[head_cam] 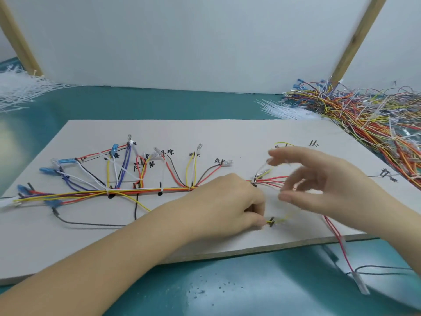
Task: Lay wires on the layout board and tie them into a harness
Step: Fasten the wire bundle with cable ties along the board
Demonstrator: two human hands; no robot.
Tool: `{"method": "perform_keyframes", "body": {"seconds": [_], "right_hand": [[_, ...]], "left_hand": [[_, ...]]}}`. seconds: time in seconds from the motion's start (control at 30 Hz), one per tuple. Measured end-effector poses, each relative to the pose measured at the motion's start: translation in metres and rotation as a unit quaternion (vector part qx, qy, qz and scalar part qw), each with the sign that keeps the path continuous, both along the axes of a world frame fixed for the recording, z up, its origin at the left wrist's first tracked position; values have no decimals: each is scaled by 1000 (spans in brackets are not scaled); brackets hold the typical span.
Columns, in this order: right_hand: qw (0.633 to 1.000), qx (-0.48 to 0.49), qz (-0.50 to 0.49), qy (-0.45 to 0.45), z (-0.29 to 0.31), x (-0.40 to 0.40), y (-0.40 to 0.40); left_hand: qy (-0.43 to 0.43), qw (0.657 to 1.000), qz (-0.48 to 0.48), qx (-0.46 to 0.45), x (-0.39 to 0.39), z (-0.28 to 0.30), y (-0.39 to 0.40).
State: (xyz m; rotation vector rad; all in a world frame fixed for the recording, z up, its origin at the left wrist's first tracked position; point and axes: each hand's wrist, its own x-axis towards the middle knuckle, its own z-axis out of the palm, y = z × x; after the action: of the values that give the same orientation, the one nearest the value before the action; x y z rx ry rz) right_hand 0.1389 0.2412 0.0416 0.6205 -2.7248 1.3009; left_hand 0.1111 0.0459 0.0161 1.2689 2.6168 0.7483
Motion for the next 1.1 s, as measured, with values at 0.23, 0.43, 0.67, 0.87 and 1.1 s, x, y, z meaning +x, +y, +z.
{"method": "perform_keyframes", "body": {"seconds": [0.23, 0.43, 0.67, 0.87, 1.1], "right_hand": [[992, 117, -48, -12, -15, 31, 17], [998, 58, -18, 2, -14, 33, 1], [991, 117, -65, -3, -15, 31, -4], [988, 140, -64, -13, -13, 34, -3], [993, 88, -81, 11, -14, 37, -6]], "left_hand": [[-8, 999, 26, -34, 2, -1, -21], [16, 998, 45, -51, 7, 0, -40], [48, 996, 55, -51, 12, -2, -44], [66, 995, 55, -51, 17, -2, -49], [89, 992, 70, -48, 26, -3, -51]]}}
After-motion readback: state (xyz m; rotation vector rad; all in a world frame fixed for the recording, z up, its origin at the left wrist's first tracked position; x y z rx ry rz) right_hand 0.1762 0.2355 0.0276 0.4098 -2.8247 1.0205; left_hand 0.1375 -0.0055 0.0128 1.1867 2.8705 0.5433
